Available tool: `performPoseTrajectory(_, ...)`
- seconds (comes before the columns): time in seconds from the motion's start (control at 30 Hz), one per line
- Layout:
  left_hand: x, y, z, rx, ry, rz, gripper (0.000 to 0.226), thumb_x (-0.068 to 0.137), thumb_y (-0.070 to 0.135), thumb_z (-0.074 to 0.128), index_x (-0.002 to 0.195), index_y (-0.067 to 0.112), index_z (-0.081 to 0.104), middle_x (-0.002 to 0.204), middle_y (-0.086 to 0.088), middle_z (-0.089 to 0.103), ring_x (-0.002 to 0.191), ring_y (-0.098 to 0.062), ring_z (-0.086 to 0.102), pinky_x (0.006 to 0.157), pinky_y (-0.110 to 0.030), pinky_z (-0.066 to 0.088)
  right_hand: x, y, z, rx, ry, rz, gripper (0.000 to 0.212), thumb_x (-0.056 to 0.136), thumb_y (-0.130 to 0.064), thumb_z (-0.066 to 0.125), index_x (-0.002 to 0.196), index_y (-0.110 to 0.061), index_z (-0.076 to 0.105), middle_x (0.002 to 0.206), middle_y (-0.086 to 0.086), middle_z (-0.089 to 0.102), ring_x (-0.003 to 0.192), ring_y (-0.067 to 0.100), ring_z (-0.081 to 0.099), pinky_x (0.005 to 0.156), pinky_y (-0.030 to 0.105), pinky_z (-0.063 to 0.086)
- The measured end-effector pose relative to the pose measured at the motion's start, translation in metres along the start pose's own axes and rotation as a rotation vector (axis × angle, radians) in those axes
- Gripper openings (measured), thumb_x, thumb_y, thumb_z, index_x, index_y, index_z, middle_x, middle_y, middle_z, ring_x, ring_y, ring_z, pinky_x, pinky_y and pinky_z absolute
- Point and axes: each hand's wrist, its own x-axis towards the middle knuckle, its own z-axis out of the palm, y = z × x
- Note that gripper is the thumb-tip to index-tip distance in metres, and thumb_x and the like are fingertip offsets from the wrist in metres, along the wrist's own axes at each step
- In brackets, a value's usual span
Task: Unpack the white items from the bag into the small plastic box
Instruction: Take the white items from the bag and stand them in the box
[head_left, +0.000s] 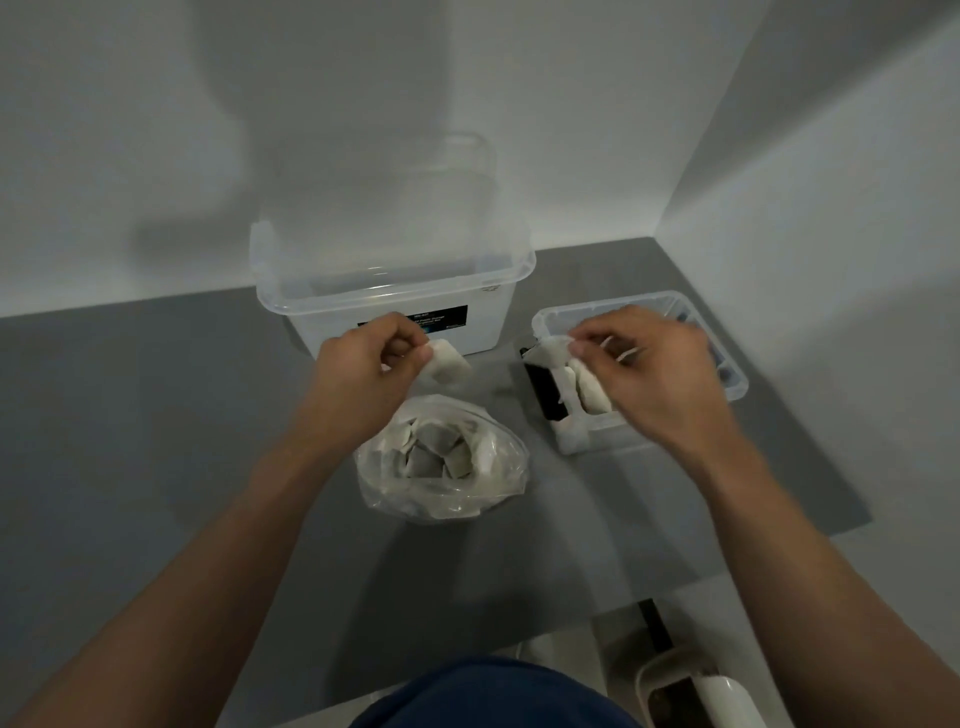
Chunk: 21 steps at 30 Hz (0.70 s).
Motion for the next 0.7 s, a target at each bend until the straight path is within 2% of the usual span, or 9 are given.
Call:
performPoseTrajectory(0.13,0.011,0.026,0.005,-0.107,-0.011,0.036,0.004,0.091,0.026,0.070,0.094,0.027,0.070,0.081,0.012,0.072,0.071,-0.001,0.071,0.072,-0.038,0.061,0.024,0.035,-0.039,-0.088,0.070,0.086,0.005,0.090,-0.027,0.074,0.095,-0.026,0.076,0.082,-0.016,0.068,0.073,0.007,0.063,0.067,0.004,0.041)
performPoseTrajectory(0.23,0.018,0.044,0.015,-0.103,-0.009,0.078,0.006,0.091,0.024,0.070,0.095,0.028,0.072,0.081,0.013,0.072,0.074,-0.003,0.071,0.074,-0.039,0.061,0.036,0.066,-0.048,-0.155,0.045,0.113,0.006,0.090,-0.025,0.073,0.095,-0.023,0.077,0.089,-0.007,0.072,0.075,0.011,0.062,0.071,0.016,0.043)
performPoseTrajectory(0.3,0.023,0.055,0.022,-0.072,0.000,0.104,0.009,0.091,0.025,0.070,0.097,0.028,0.073,0.082,0.016,0.072,0.076,-0.002,0.069,0.076,-0.036,0.060,0.042,0.084,-0.045,-0.190,-0.066,0.147,0.007,0.090,-0.025,0.074,0.095,-0.022,0.078,0.091,-0.006,0.072,0.078,0.011,0.063,0.074,0.022,0.044)
performPoseTrajectory(0.4,0.029,0.070,0.033,-0.019,-0.002,0.141,0.011,0.091,0.027,0.070,0.100,0.027,0.075,0.085,0.019,0.071,0.080,0.002,0.067,0.079,-0.031,0.059,0.052,0.109,-0.031,-0.262,-0.349,0.186,0.007,0.089,-0.026,0.074,0.094,-0.025,0.078,0.091,-0.008,0.072,0.081,0.007,0.063,0.072,0.018,0.042)
performPoseTrajectory(0.53,0.033,0.087,0.046,0.021,-0.004,0.157,0.012,0.091,0.027,0.069,0.101,0.026,0.075,0.086,0.017,0.072,0.079,0.002,0.067,0.079,-0.029,0.058,0.064,0.135,0.000,-0.329,-0.705,0.172,0.009,0.086,-0.025,0.075,0.093,-0.023,0.080,0.097,-0.008,0.076,0.090,0.010,0.068,0.077,0.022,0.046)
performPoseTrajectory(0.6,0.034,0.092,0.052,0.032,-0.013,0.134,0.013,0.092,0.027,0.068,0.103,0.027,0.075,0.089,0.016,0.072,0.081,0.002,0.067,0.081,-0.027,0.057,0.069,0.146,0.016,-0.386,-0.801,0.164,0.009,0.085,-0.027,0.075,0.091,-0.024,0.081,0.099,-0.007,0.075,0.091,0.012,0.067,0.079,0.026,0.047)
performPoseTrajectory(0.7,0.033,0.097,0.060,0.054,-0.012,0.126,0.013,0.094,0.025,0.066,0.104,0.027,0.074,0.093,0.016,0.071,0.085,-0.001,0.067,0.082,-0.022,0.055,0.074,0.162,0.037,-0.441,-0.834,0.180,0.011,0.083,-0.030,0.074,0.089,-0.022,0.079,0.094,-0.003,0.075,0.086,0.016,0.067,0.084,0.034,0.056)
